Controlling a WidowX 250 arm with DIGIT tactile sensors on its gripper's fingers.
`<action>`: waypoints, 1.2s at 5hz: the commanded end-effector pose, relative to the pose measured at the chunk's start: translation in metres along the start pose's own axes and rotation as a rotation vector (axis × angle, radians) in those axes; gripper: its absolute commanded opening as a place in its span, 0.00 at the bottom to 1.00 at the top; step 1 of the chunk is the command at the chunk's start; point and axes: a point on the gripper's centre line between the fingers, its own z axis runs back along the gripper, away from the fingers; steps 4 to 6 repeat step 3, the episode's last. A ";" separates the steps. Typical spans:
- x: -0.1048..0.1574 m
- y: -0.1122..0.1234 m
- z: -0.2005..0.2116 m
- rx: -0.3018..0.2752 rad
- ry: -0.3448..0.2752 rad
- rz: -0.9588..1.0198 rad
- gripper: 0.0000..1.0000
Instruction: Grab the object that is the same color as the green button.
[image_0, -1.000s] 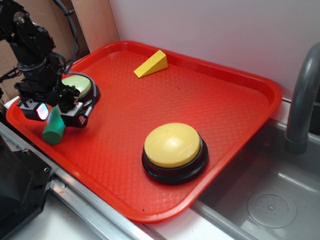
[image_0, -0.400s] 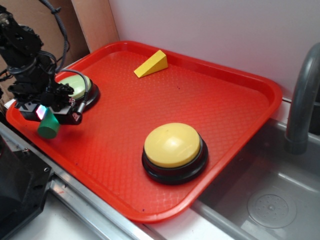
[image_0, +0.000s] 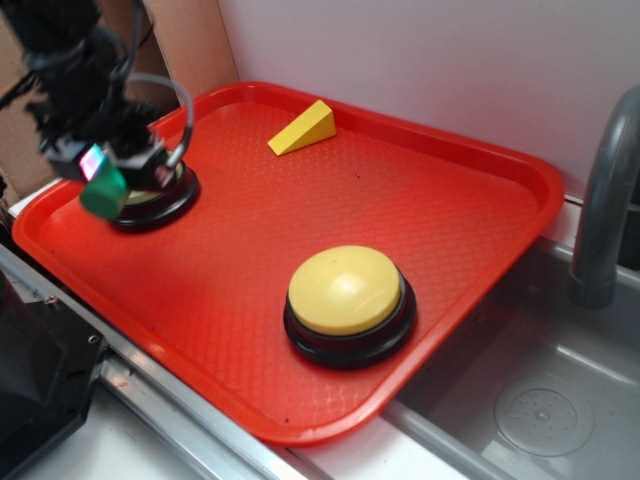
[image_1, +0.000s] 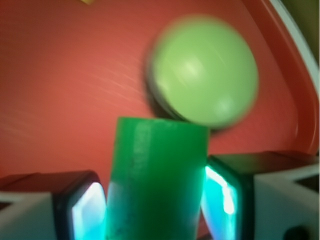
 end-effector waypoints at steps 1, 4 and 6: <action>0.028 -0.045 0.064 -0.041 0.002 -0.137 0.00; 0.040 -0.040 0.058 -0.025 0.015 -0.163 0.00; 0.040 -0.040 0.058 -0.025 0.015 -0.163 0.00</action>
